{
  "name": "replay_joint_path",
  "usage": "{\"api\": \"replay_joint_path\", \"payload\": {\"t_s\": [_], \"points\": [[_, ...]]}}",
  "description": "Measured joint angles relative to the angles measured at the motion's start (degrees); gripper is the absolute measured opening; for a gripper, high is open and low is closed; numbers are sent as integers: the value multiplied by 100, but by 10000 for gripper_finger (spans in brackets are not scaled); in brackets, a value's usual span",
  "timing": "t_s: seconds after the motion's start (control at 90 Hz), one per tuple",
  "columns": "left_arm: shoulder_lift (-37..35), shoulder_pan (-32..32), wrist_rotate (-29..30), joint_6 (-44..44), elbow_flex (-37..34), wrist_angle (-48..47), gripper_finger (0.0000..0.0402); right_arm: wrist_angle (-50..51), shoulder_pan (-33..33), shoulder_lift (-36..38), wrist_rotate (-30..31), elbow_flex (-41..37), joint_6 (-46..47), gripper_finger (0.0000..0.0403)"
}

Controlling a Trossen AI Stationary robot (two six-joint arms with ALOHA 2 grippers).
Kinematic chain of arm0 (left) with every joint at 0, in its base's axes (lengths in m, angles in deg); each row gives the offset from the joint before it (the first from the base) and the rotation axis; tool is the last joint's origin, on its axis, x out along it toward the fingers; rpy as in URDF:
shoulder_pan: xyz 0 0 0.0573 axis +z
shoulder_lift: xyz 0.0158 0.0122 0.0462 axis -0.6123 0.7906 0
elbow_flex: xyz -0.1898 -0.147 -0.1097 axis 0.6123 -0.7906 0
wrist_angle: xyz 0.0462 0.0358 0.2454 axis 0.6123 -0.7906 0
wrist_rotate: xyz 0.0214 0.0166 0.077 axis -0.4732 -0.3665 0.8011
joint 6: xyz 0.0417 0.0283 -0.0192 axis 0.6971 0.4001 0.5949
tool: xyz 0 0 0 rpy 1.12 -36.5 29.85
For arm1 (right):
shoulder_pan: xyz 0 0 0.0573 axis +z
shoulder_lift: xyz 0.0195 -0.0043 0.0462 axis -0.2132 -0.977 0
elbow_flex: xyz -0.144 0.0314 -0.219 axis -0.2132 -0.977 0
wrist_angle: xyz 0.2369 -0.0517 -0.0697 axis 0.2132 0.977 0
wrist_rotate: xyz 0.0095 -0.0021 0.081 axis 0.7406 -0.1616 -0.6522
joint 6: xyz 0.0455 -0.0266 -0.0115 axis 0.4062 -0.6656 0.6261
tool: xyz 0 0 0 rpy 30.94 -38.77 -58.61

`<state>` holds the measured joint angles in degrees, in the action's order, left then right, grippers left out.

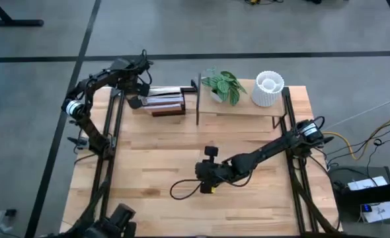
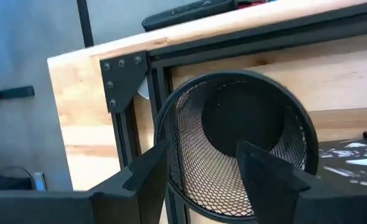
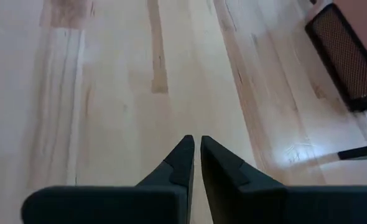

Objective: Stock shelves
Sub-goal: Put the black pen organizer under the shelf

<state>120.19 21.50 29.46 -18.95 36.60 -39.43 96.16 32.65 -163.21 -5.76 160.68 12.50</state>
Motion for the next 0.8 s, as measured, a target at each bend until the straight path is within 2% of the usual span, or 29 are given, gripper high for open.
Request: {"api": "replay_joint_path", "payload": {"t_s": [0.211,0.456,0.689,0.8], "points": [[-34,-37,-299,-157,-5,-369,155,0,-62,0,-1,0,-192,11],[-404,-82,-418,-383,-11,-445,138,-2,-118,0,-3,0,-497,11],[-1136,-210,-613,-1191,-127,-486,127,-18,-192,0,-10,-2,-729,11],[-1544,-294,-630,-1375,-485,-36,117,-61,-218,0,-14,-7,-856,11]]}}
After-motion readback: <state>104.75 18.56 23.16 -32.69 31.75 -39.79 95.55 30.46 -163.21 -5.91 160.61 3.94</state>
